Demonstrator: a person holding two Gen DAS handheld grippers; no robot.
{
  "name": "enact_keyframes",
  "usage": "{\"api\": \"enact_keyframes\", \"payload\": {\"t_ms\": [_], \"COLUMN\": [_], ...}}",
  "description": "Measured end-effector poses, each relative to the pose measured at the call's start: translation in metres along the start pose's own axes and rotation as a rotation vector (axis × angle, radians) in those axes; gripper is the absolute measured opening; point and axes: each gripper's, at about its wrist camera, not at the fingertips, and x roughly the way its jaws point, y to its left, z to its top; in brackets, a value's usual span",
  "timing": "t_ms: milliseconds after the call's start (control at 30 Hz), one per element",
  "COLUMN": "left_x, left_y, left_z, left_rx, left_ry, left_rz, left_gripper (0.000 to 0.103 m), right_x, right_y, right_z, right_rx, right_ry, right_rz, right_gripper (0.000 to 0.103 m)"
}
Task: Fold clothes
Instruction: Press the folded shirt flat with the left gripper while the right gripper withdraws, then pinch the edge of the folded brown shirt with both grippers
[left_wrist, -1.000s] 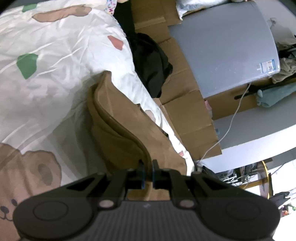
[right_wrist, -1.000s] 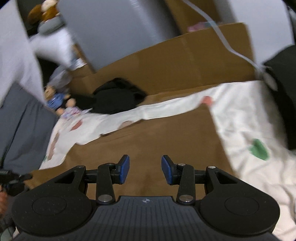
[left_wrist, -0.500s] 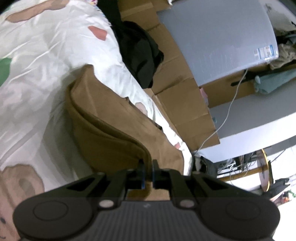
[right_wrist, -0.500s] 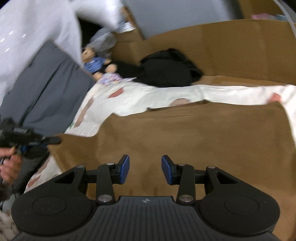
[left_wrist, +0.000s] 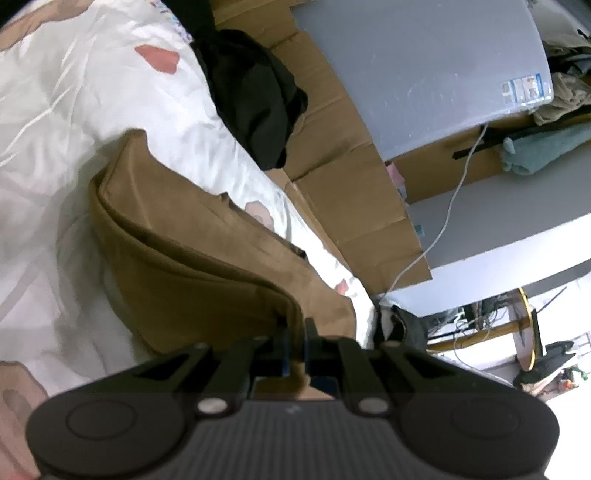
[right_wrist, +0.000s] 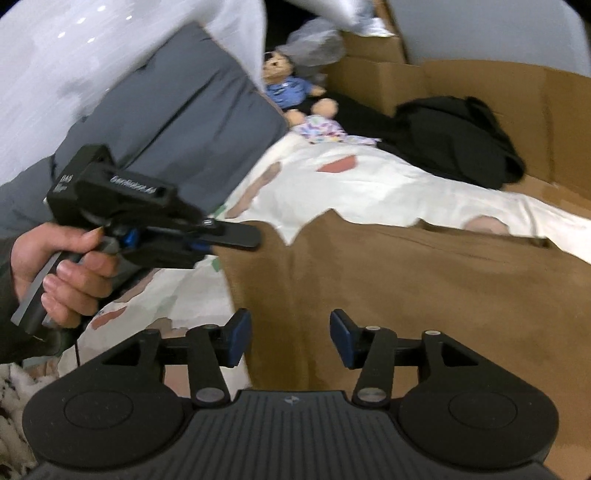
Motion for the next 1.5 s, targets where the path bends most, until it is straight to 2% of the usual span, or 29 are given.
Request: {"api": "enact_keyframes", "payload": {"t_ms": [367,567,767,833,900,967,1000,1067,1100,1133,1200,1300,1400,1500], "left_x": [-0.023,-0.035,-0.037,-0.036,-0.037,-0.038,-0.039,-0.041,-0.044,-0.046,-0.052,-0.053,-0.046,-0.037], "left_y": [-0.012,-0.012,-0.004,-0.004,-0.005,-0.005,-0.006,-0.009,-0.010,-0.009,-0.001,0.011,0.026,0.037], "left_z": [-0.005,-0.004,-0.006,-0.007,-0.007,-0.007,-0.006,-0.005,-0.003,-0.003,0.000,0.006,0.014,0.020], "left_rx": [-0.026,-0.036,-0.094,-0.100,-0.101,-0.099,-0.088,-0.050,-0.032,-0.030,-0.050,-0.081,-0.128,-0.160], "left_ry": [-0.027,-0.048,-0.075,-0.071,-0.069,-0.064,-0.058,-0.054,-0.061,-0.068,-0.098,-0.100,-0.099,-0.114], "left_rz": [0.004,0.018,0.001,0.004,0.010,0.008,0.007,0.021,0.055,0.075,0.108,0.114,0.121,0.125], "left_gripper": [0.007,0.007,0.007,0.007,0.007,0.007,0.010,0.025,0.045,0.062,0.065,0.065,0.075,0.076], "right_x": [0.030,0.046,0.053,0.054,0.056,0.056,0.055,0.054,0.053,0.053,0.052,0.049,0.047,0.046], "right_y": [0.040,0.066,0.078,0.078,0.077,0.076,0.075,0.073,0.072,0.071,0.069,0.065,0.062,0.061], "right_z": [0.022,0.027,0.028,0.029,0.030,0.030,0.030,0.030,0.030,0.029,0.029,0.028,0.028,0.028], "right_rx": [-0.131,-0.227,-0.278,-0.288,-0.293,-0.289,-0.284,-0.279,-0.279,-0.278,-0.273,-0.254,-0.235,-0.218], "right_ry": [0.016,0.013,0.014,0.018,0.025,0.024,0.022,0.019,0.020,0.023,0.024,0.017,0.013,0.018], "right_rz": [-0.014,-0.070,-0.146,-0.167,-0.179,-0.181,-0.175,-0.169,-0.163,-0.155,-0.151,-0.133,-0.103,-0.076], "right_gripper": [0.054,0.054,0.051,0.044,0.018,0.009,0.008,0.007,0.007,0.007,0.007,0.007,0.007,0.007]}}
